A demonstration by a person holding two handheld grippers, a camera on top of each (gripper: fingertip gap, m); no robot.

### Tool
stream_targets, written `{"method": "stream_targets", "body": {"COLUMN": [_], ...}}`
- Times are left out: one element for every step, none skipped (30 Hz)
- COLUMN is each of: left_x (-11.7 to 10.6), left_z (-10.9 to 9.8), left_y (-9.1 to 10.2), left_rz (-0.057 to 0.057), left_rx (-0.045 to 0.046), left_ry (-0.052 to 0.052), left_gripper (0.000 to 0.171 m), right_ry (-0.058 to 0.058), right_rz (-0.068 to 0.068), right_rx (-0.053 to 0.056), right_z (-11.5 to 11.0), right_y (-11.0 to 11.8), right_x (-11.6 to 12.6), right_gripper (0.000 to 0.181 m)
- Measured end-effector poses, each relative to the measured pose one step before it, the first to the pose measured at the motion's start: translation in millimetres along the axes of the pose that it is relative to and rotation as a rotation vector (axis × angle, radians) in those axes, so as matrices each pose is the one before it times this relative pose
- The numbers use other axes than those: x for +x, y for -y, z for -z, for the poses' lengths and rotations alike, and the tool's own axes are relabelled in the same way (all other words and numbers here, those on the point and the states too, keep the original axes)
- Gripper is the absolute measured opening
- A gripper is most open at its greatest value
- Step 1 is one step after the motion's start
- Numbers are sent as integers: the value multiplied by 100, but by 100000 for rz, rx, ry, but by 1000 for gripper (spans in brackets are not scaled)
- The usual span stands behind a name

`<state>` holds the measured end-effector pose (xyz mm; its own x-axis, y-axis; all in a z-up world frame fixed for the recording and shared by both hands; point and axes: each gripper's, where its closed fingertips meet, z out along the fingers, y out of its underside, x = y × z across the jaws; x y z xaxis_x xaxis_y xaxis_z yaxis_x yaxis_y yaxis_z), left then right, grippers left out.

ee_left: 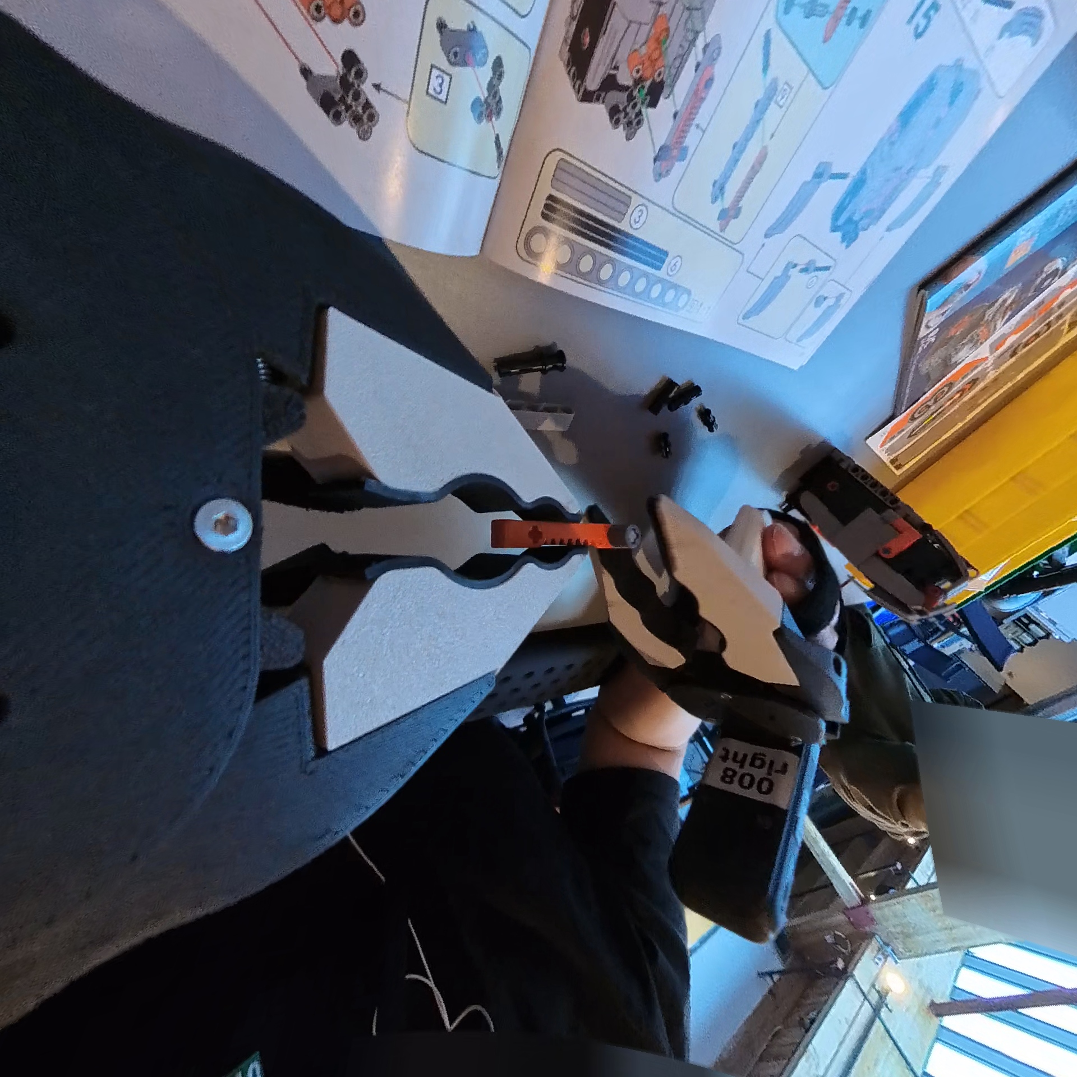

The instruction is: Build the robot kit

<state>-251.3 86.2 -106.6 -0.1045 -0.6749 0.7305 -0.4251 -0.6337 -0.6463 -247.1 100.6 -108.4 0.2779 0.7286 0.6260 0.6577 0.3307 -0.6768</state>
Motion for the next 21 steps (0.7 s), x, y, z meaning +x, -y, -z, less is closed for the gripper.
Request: {"method": "stream_targets", "body": {"left_x": [53,26,-119,-129,-23,23,-2,5,132,349,557,509,268,70,7,-1,108,151,96,40,-106], "left_z": [-21,-17,7,-2,3,26,26,8,29,130,257,384,494,550,524,430,299,160,-15,-184,-337], "left_y": [-2,11,-19,-58,-54,1,-14,-81,64,375,618,726,815,810,733,587,417,229,22,-254,-506], "left_rz": [1028,426,302,272,383,527,577,805,630,336,423,627,618,-46,-586,-561,-811,-1198,-2051,-3452,-4058], "left_rx": [34,134,-169,-414,-361,92,-8,-323,531,2458,3787,4268,4657,4940,4634,3640,2438,1409,346,-1218,-3014], "left_ry": [-944,-386,794,931,235,-281,-341,-620,-1545,-2947,-4156,-3582,-1811,-363,83,49,-662,-821,-246,395,1918], "left_gripper": [3,3,3,3,3,3,3,3,4,6,11,14,18,22,22,22,21,19,15,10,7], "right_ry": [941,306,-865,-1020,-897,-231,-408,-545,-89,-1416,-2679,-3104,-3220,-3680,-2503,-2013,-1771,-923,-597,-289,-519], "right_rz": [1272,1800,1885,1532,935,749,804,863,571,-751,-1781,-2026,-2337,-2570,-2747,-2887,-2777,-2380,-1901,-1156,-732], "right_rx": [-837,-1057,-838,-15,245,-350,-419,-492,-408,-444,205,1098,520,164,590,518,-110,-596,-646,-488,-1104], "right_z": [-102,-79,-45,-5,-9,-37,-42,-23,31,35,90,142,164,146,136,105,49,-4,-34,-37,-53], "right_y": [-1,-20,12,128,156,53,16,-7,44,44,146,249,171,89,165,143,71,-2,-18,-18,-102], "right_x": [-259,-174,6,55,60,-31,-13,15,8,296,534,625,658,747,540,438,366,211,116,23,40], "right_gripper": [20,18,15,13,12,11,11,6,5,5,5,5,5,5,5,5,5,5,5,5,5]}}
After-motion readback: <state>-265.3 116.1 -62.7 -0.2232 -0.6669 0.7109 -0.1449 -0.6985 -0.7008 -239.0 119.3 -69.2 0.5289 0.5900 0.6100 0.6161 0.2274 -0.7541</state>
